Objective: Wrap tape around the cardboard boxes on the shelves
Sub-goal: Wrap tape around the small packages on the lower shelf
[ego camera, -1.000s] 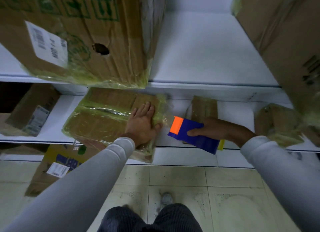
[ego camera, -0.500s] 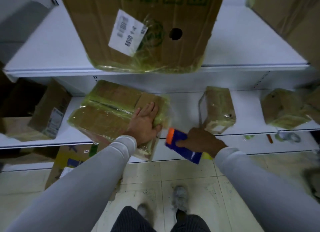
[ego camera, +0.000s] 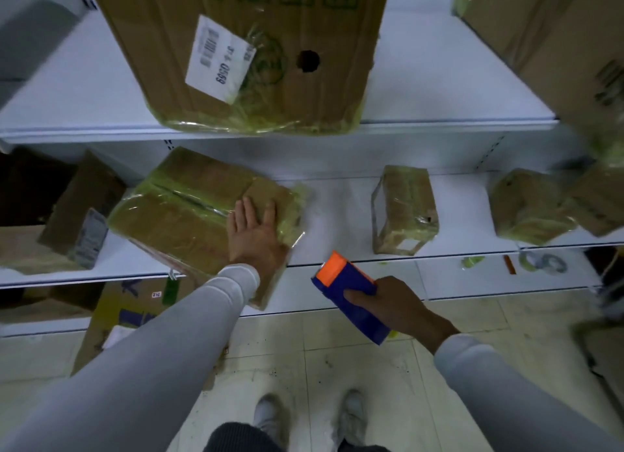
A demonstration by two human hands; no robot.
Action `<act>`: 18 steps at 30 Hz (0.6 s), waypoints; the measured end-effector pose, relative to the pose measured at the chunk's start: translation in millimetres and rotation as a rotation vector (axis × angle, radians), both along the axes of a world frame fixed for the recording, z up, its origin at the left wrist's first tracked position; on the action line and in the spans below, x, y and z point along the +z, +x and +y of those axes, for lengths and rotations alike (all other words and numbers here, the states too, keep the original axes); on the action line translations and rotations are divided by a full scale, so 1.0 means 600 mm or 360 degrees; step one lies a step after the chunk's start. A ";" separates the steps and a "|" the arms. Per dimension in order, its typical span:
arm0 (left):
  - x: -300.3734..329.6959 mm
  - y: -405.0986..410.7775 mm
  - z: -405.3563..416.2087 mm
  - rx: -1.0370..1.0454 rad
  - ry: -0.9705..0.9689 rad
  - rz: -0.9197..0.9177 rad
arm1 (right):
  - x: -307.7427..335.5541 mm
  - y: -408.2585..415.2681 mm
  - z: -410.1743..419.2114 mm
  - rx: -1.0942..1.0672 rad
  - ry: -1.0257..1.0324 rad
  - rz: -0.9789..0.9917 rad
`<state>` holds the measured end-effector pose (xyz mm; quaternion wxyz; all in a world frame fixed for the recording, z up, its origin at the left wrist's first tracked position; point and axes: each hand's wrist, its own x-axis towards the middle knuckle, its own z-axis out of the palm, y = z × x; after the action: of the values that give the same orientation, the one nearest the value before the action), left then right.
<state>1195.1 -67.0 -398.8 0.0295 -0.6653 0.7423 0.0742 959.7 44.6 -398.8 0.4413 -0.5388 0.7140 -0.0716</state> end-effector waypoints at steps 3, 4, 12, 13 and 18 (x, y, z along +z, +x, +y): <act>0.011 0.002 -0.008 -0.0071 0.0060 -0.0019 | 0.003 -0.023 0.001 0.0022 -0.0040 -0.0057; 0.015 0.006 -0.008 -0.0148 0.0100 -0.0022 | 0.003 -0.031 0.002 0.0039 -0.0046 -0.0067; 0.027 0.000 0.026 -0.0972 0.0162 0.0078 | 0.004 -0.069 0.039 0.0143 0.0015 -0.0103; 0.023 0.002 0.025 -0.1035 0.0157 0.0084 | 0.002 -0.073 0.047 0.0144 0.0023 -0.0112; 0.007 0.020 0.004 -0.1111 0.0058 -0.0082 | -0.006 -0.090 0.074 0.0129 0.0077 -0.0215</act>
<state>1207.1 -64.3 -394.8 0.0836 -0.3725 0.9225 0.0559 905.8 89.2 -402.2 0.5039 -0.5504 0.6617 -0.0727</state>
